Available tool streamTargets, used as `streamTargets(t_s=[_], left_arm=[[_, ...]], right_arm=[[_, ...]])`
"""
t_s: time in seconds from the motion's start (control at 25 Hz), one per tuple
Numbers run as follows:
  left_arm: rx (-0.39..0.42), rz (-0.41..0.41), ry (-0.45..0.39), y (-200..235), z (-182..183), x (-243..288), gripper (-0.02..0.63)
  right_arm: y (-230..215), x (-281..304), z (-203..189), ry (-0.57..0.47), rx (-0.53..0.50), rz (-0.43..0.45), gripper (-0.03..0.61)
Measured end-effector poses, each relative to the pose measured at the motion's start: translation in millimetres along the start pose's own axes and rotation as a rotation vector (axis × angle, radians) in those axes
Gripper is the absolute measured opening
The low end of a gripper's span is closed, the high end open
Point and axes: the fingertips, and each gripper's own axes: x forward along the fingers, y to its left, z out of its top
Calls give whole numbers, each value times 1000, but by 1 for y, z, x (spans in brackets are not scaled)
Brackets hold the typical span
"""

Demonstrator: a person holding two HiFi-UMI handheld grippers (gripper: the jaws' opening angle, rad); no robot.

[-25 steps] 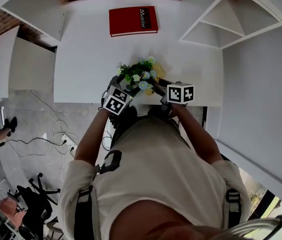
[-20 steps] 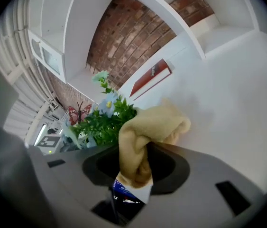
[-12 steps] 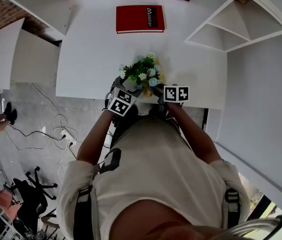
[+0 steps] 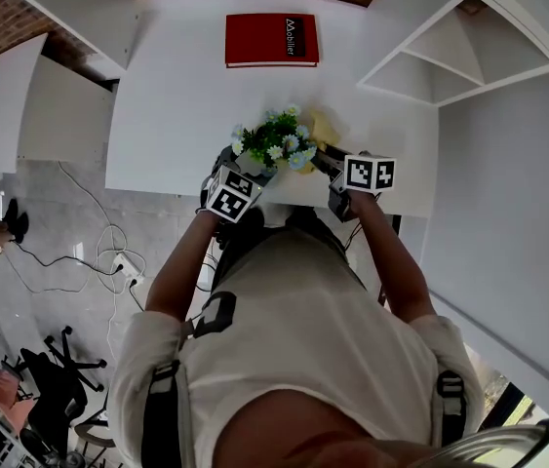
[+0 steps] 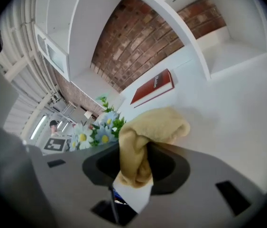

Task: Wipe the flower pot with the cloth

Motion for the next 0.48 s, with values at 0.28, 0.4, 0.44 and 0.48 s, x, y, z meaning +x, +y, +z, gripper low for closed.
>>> streamTargets(t_s=[0.28, 0.4, 0.44, 0.48], left_arm=[[-21, 18, -6, 7, 1, 1, 365], [-21, 17, -4, 11, -1, 1, 365], [-16, 17, -4, 11, -1, 0, 365], [-13, 19, -6, 11, 0, 0, 365]], right_arm=[[-5, 33, -21, 122, -92, -15, 155], [-8, 41, -43, 188, -108, -15, 152], [-9, 43, -51, 217, -122, -21, 153], [-11, 46, -57, 240, -132, -26, 153]])
